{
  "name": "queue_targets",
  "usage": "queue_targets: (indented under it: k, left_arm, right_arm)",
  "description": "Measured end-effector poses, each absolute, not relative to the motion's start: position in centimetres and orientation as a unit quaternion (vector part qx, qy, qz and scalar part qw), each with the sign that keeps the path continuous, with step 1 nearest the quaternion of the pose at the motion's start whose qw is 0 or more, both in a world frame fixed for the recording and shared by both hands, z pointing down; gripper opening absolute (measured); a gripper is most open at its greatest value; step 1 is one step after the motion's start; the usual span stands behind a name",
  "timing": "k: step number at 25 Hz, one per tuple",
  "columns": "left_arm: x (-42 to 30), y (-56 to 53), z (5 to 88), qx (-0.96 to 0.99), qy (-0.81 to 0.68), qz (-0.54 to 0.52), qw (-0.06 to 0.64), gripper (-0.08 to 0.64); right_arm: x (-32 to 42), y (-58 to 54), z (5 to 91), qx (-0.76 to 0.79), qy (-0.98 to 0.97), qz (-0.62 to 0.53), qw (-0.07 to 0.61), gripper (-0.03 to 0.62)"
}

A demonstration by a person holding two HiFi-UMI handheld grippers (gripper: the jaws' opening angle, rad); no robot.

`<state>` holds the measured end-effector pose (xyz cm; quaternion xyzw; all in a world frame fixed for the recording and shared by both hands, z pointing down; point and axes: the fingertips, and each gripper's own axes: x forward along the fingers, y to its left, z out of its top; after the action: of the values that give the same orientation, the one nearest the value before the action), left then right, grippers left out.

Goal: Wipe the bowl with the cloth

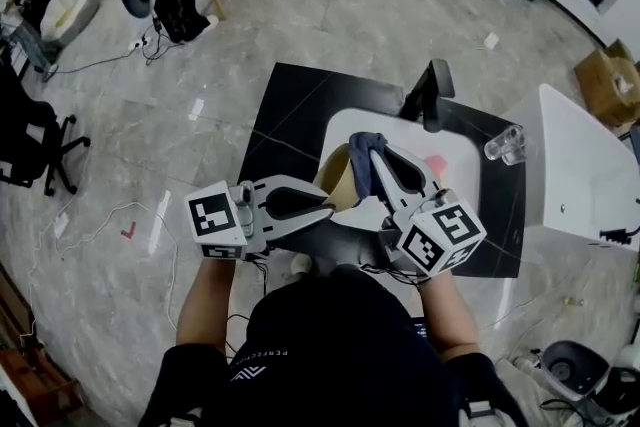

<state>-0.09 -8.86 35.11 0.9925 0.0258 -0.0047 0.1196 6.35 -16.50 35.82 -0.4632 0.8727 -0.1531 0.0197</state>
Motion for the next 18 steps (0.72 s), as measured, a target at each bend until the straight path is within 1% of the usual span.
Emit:
queue_targets:
  k: [9, 18]
  left_arm:
    - [-0.5, -8.6, 33.9, 0.992, 0.046, -0.024, 0.113, 0.021]
    - [-1.0, -8.3, 30.9, 0.987, 0.064, -0.087, 0.116, 0.021]
  right_arm:
    - [6.6, -16.6, 35.8, -0.458, 0.875, -0.156, 0.030, 0.058]
    - [6.3, -16.6, 36.0, -0.439, 0.882, -0.168, 0.042, 0.057]
